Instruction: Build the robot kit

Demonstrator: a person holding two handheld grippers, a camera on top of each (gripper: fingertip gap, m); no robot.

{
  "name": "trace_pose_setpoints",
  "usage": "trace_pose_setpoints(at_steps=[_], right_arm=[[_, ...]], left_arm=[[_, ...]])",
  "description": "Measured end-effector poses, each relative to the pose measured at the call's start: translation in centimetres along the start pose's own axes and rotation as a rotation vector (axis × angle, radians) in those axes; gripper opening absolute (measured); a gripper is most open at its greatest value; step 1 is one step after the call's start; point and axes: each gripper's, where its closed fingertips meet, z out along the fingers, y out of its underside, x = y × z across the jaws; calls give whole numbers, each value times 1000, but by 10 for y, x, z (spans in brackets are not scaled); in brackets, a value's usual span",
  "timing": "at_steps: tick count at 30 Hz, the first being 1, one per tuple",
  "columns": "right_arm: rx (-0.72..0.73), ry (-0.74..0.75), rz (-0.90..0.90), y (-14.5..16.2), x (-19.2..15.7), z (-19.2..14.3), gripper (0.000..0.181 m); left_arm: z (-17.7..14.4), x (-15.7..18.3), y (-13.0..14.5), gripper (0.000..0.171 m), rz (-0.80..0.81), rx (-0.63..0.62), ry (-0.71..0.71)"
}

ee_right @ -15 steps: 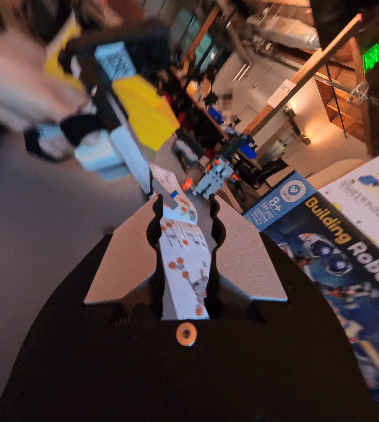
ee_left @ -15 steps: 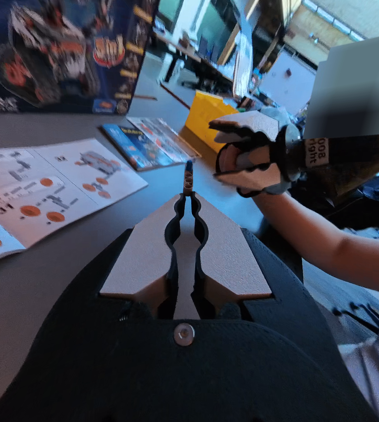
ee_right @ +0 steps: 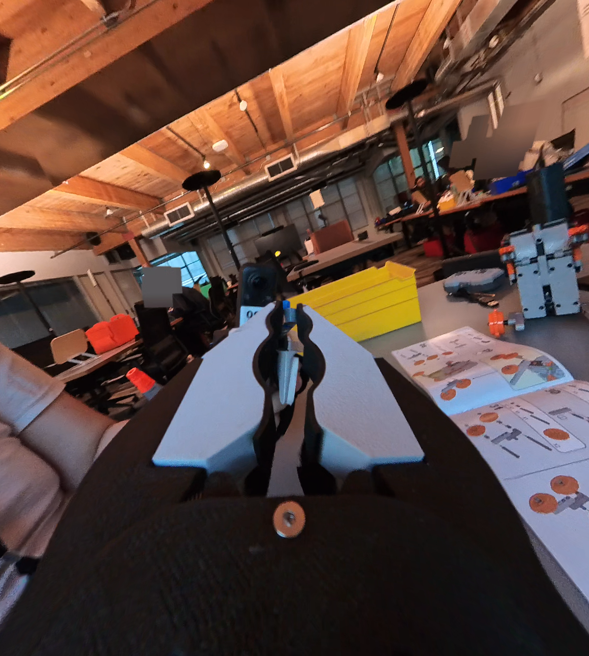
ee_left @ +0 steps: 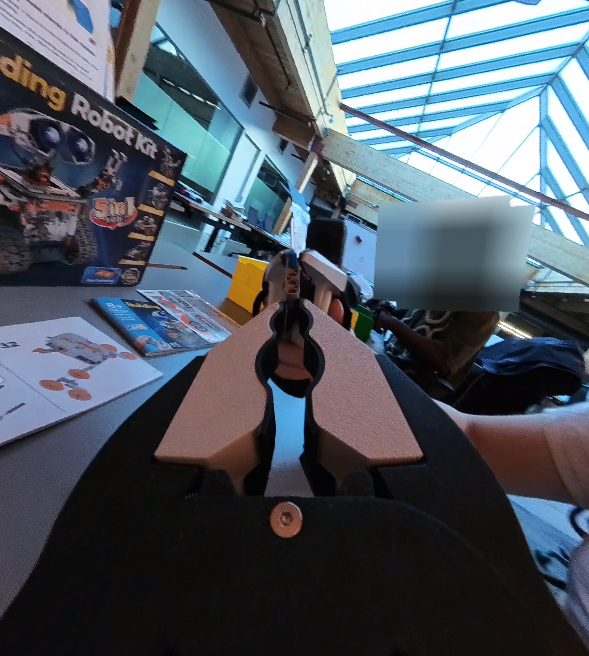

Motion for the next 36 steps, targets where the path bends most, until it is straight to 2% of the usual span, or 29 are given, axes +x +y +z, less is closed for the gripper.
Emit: trace_pose_setpoints(at_steps=[3, 5, 8, 10, 11, 13, 16, 19, 20, 23, 24, 25, 26, 28, 30, 32, 34, 36], right_arm=[[-66, -10, 55, 9, 6, -5, 4], [-91, -1, 66, 15, 10, -6, 5], [-123, -4, 87, 22, 13, -5, 5], [-119, 1, 96, 24, 15, -5, 5], [-98, 27, 87, 22, 19, -5, 9], [-52, 100, 94, 17, 30, -6, 33], [-112, 48, 166, 29, 26, -2, 26], [-112, 16, 211, 36, 21, 5, 21], [-114, -9, 217, 36, 17, 6, 6], [-100, -7, 181, 31, 15, 6, 5], [-114, 9, 185, 31, 18, 4, 5], [-134, 36, 197, 32, 24, -1, 5], [-163, 52, 217, 34, 29, -6, 5], [-258, 94, 258, 47, 44, -20, 5], [-340, 163, 221, 58, 62, -35, 5], [-495, 161, 239, 78, 67, -50, 5], [-611, 212, 308, 97, 76, -68, 6], [-674, 241, 415, 110, 79, -82, 6]], left_arm=[[0, -2, 3, 19, -39, -46, 22], [0, -5, 6, 17, -26, -90, 6], [0, -13, 17, 4, -15, -176, -35], [0, -15, 21, 4, -34, -189, -43], [0, -17, 20, 4, -52, -178, -48], [-3, -18, 13, 4, -112, -111, -42], [-7, -23, 7, 4, -147, -45, -50], [-5, -22, 12, 4, -140, -77, -48], [-4, -24, 13, 4, -130, -86, -57], [-2, -20, 9, 4, -69, -95, -29], [-3, -21, 11, 8, -20, -145, -21], [-7, -28, 15, 23, 43, -224, -35], [-15, -39, 20, 30, 109, -315, -61], [-32, -55, 36, 35, 201, -522, -48], [-48, -71, 59, 37, 281, -771, -47], [-58, -87, 77, 42, 408, -942, -61], [-60, -96, 86, 42, 420, -1012, -70], [-57, -98, 92, 43, 366, -1013, -67]])
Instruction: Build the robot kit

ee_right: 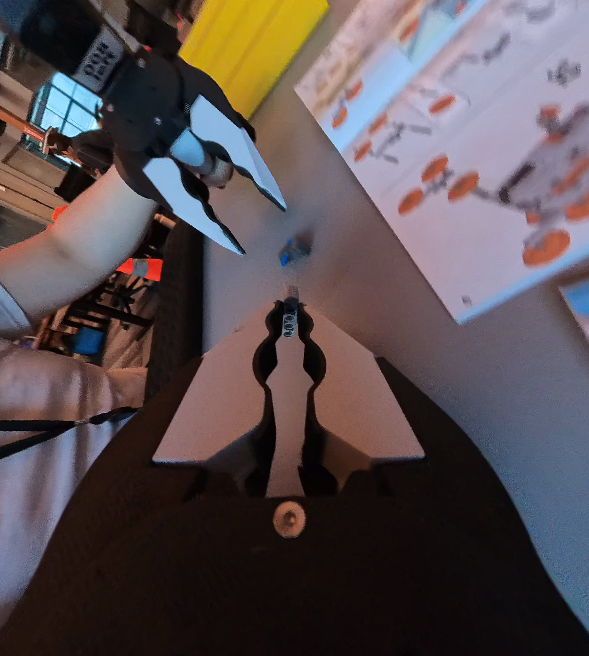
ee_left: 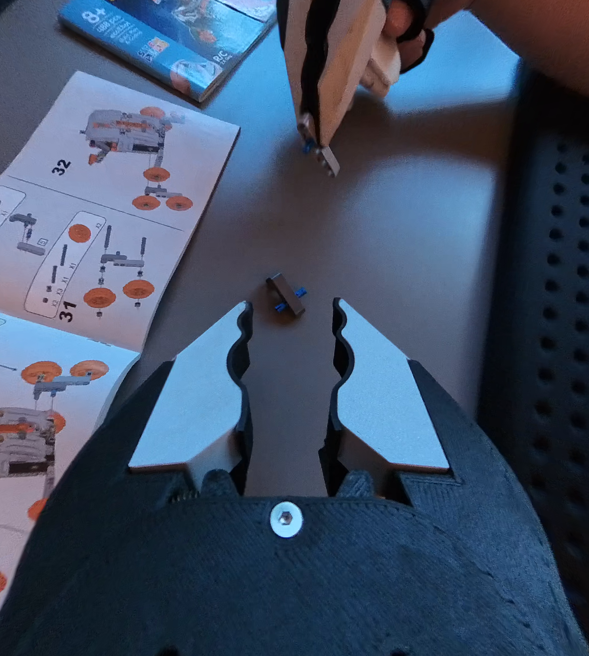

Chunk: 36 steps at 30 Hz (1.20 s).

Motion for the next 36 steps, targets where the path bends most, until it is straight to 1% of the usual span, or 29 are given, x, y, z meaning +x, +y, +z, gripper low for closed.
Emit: trace_pose_setpoints(at_steps=[3, 6, 8, 10, 11, 13, 15, 16, 17, 18, 20, 21, 23, 24, 26, 28, 30, 31, 33, 36], right_arm=[[-48, 24, 95, 13, 14, -2, 6], [-71, 67, 57, 15, 23, 0, 7], [-60, 147, -21, 10, 31, -2, 17], [-49, 264, -123, 3, 39, -7, 33], [-33, 324, -180, -2, 41, -9, 41], [14, 403, -350, -18, 30, -7, 45], [-9, 394, -543, -19, 8, 14, 46], [-45, 413, -605, -15, 5, 25, 45], [-84, 428, -641, -10, 5, 35, 44], [-110, 420, -658, -5, 4, 43, 44], [-127, 373, -657, 3, 1, 56, 41], [-130, 358, -664, 5, -1, 58, 40], [-88, 355, -725, -1, -10, 57, 39], [-40, 359, -774, -10, -18, 53, 39], [120, 393, -918, -35, -42, 38, 39], [218, 484, -1112, -51, -61, 22, 40], [211, 593, -1313, -52, -69, 16, 40], [196, 635, -1376, -51, -70, 17, 38], [186, 685, -1426, -52, -70, 19, 28], [190, 699, -1461, -52, -73, 20, 22]], left_arm=[[10, -1, 4, 43, 26, 12, -23], [25, 0, 13, 44, 39, -22, -63], [28, -2, 11, 39, 46, -12, -117], [27, -6, 12, 35, 44, -14, -179], [26, -7, 12, 37, 49, -15, -213], [23, -6, 14, 42, 24, -10, -265], [25, -2, 14, 35, -17, 15, -269], [27, -1, 13, 33, -26, 28, -277], [27, -1, 12, 21, -21, 34, -285], [28, -2, 11, 17, -18, 33, -298], [27, -3, 11, 17, -19, 19, -314], [25, -5, 11, 17, 4, 16, -344], [13, -9, 1, 17, 104, 41, -458], [4, -10, -8, 16, 159, 62, -528], [-11, -4, -30, 16, 267, 109, -634], [-19, 6, -44, 16, 341, 134, -684], [-22, 14, -55, 16, 381, 154, -705], [-23, 18, -60, 16, 390, 170, -709], [-26, 24, -67, 16, 404, 183, -717], [-27, 31, -74, 16, 426, 194, -703]])
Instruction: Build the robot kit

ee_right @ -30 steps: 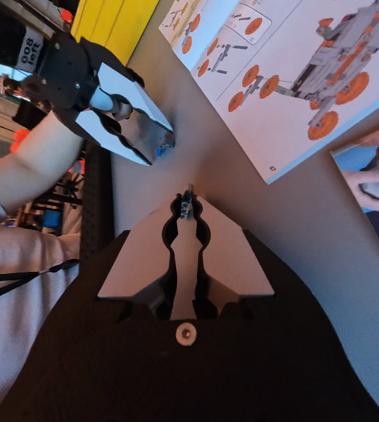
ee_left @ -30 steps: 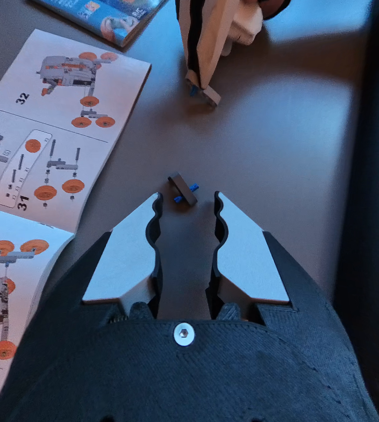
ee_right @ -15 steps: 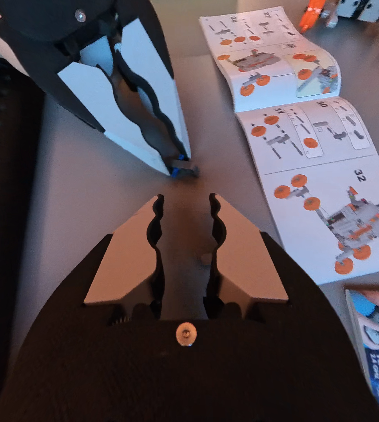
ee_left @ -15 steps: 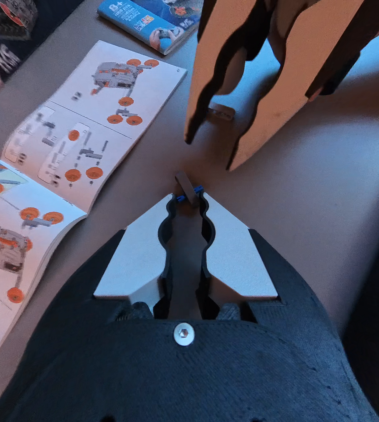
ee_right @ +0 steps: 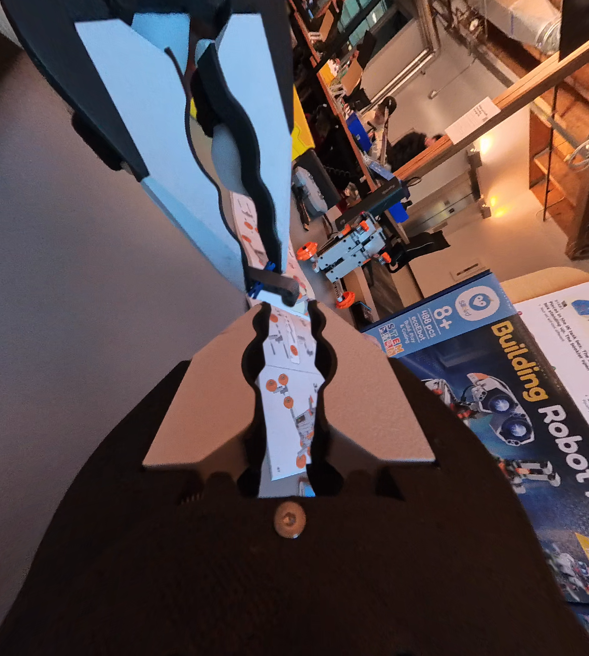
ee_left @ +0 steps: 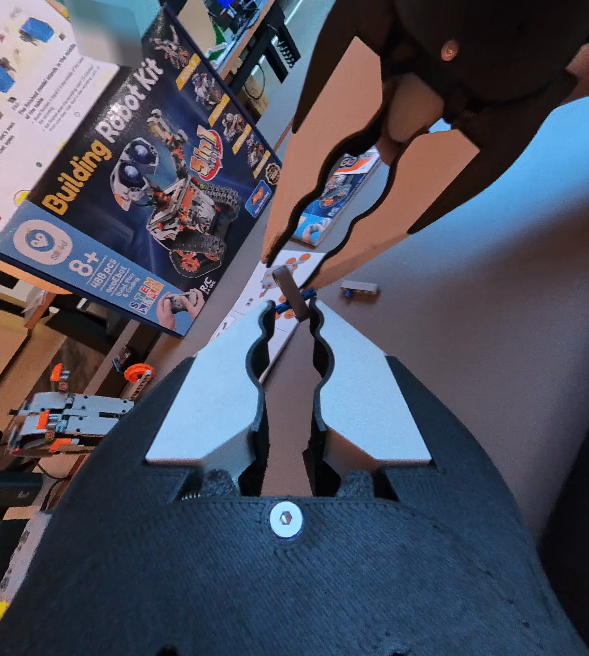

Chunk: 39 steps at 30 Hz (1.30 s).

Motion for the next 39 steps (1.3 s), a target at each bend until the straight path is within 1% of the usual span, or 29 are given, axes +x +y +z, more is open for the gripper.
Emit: trace_pose_setpoints(at_steps=[4, 6, 7, 9, 10, 13, 14, 16, 18, 21, 24, 27, 36, 39], right_arm=[[41, -3, 3, -8, -1, -3, 10], [34, -16, 1, -7, -2, -3, 7], [50, -18, 13, -9, -2, -4, 7], [89, -27, 45, -15, 0, -8, 6], [109, -29, 60, -17, 2, -11, 6], [204, -35, 101, -32, 7, -21, 6], [236, -38, 121, -37, 9, -24, 6], [290, -44, 161, -43, 12, -28, 6], [323, -50, 183, -47, 14, -31, 6], [344, -61, 199, -50, 14, -34, 6], [345, -71, 210, -49, 13, -33, 6], [342, -82, 220, -47, 12, -32, 6], [353, -93, 242, -46, 13, -33, 6], [347, -92, 240, -45, 13, -33, 6]], left_arm=[[-2, 3, -3, 16, -36, 2, 37], [-2, 5, -2, 17, -107, 0, 82], [-3, 7, -4, 18, -171, 9, 116], [-11, 17, -14, 40, -370, 61, 271], [-18, 17, -21, 44, -497, 107, 350], [-35, -3, -31, 26, -840, 262, 526], [-38, -5, -31, 26, -930, 284, 598], [-41, -2, -31, 24, -1070, 302, 762], [-41, 2, -34, 21, -1149, 323, 872], [-43, 1, -43, 14, -1216, 401, 965], [-41, -1, -44, 11, -1218, 419, 965], [-43, -1, -44, 1, -1197, 429, 974], [-43, -1, -47, 2, -1221, 443, 1003], [-41, -1, -47, 0, -1210, 446, 992]])
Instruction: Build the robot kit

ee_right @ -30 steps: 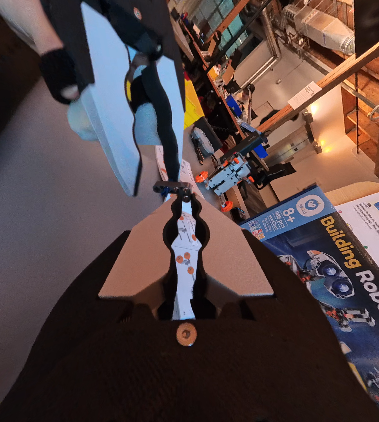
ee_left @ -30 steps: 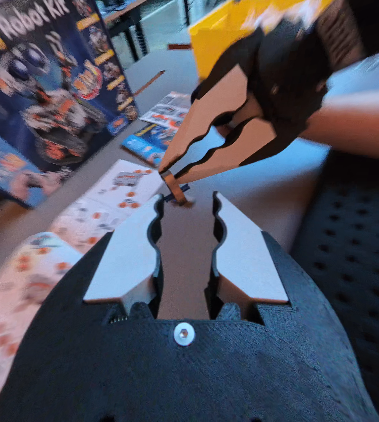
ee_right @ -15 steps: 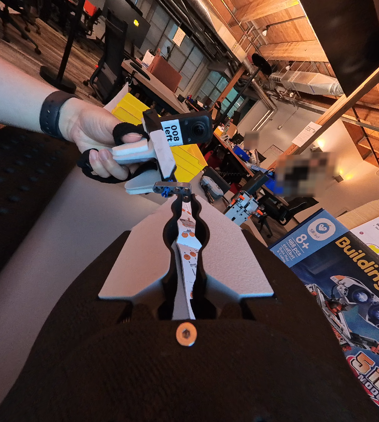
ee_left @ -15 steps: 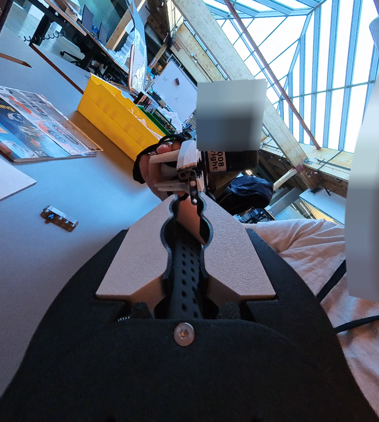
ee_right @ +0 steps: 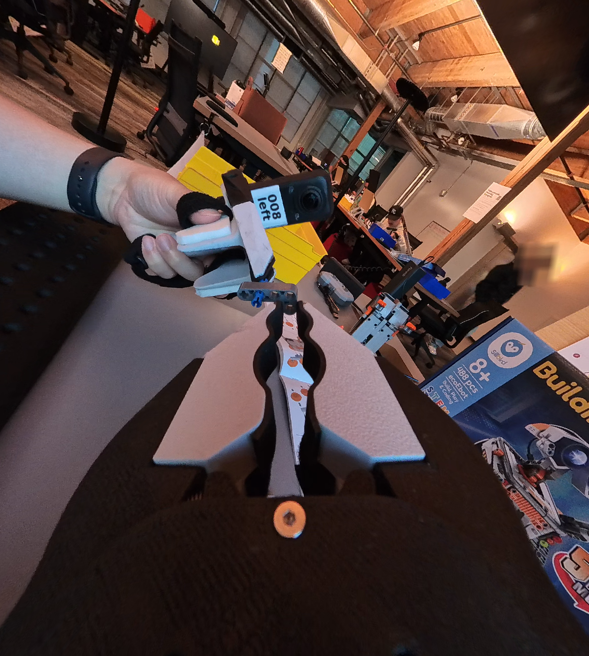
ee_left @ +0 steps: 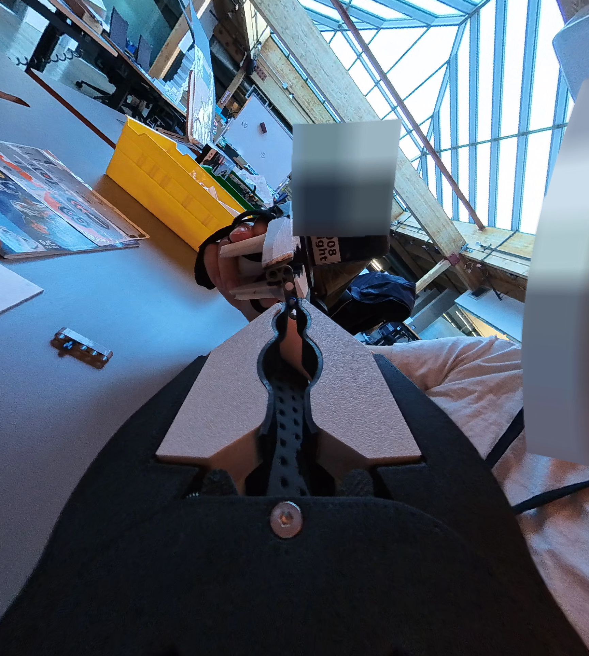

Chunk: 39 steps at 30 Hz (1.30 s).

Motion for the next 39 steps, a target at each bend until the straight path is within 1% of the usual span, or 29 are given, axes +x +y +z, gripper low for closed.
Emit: trace_pose_setpoints(at_steps=[2, 4, 5, 7, 9, 11, 15, 19, 25, 27, 29, 30, 31, 34, 36, 37, 39], right_arm=[[1, 1, 7, 1, 1, 0, 5], [9, -3, 24, 2, 1, 0, 6], [12, 0, 30, 1, 2, -1, 6], [8, 0, 25, 2, 2, 0, 6], [0, -3, 19, 3, 1, 0, 6], [-4, -5, 19, 4, 0, 1, 6], [-13, -13, 28, 6, 0, 1, 6], [-14, -33, 86, 9, -1, 2, 6], [27, -56, 202, 10, 2, 3, 6], [28, -65, 228, 12, 2, 3, 6], [17, -56, 194, 13, 2, 3, 6], [12, -47, 169, 13, 2, 3, 6], [6, -41, 147, 12, 2, 3, 5], [5, -25, 90, 9, 2, 2, 6], [-3, -33, 87, 9, 0, 2, 6], [-9, -36, 79, 11, 0, 3, 6], [-26, -35, 68, 14, -1, 3, 6]], left_arm=[[0, -1, -1, 1, -4, 4, -7], [-1, -2, -4, 10, -18, 23, -9], [-2, -2, -7, 11, -21, 37, -15], [-2, -2, -6, 5, -27, 20, -20], [0, -5, -3, 5, -25, -6, -47], [1, -5, -1, 2, -45, -19, -41], [2, -6, 0, 1, -56, -27, -41], [2, -7, 2, 1, 30, -50, -78], [3, -7, -1, 1, 189, -70, -141], [3, -9, -2, 1, 200, -68, -148], [2, -10, -4, 5, 128, -41, -138], [1, -12, -6, 24, 73, -21, -128], [-1, -13, -6, 33, 14, -10, -110], [2, -14, 6, 31, -110, -59, -45], [6, -17, 10, 27, -126, -79, -37], [7, -15, 9, 22, -130, -74, -17], [9, -12, 3, 19, -138, -53, 12]])
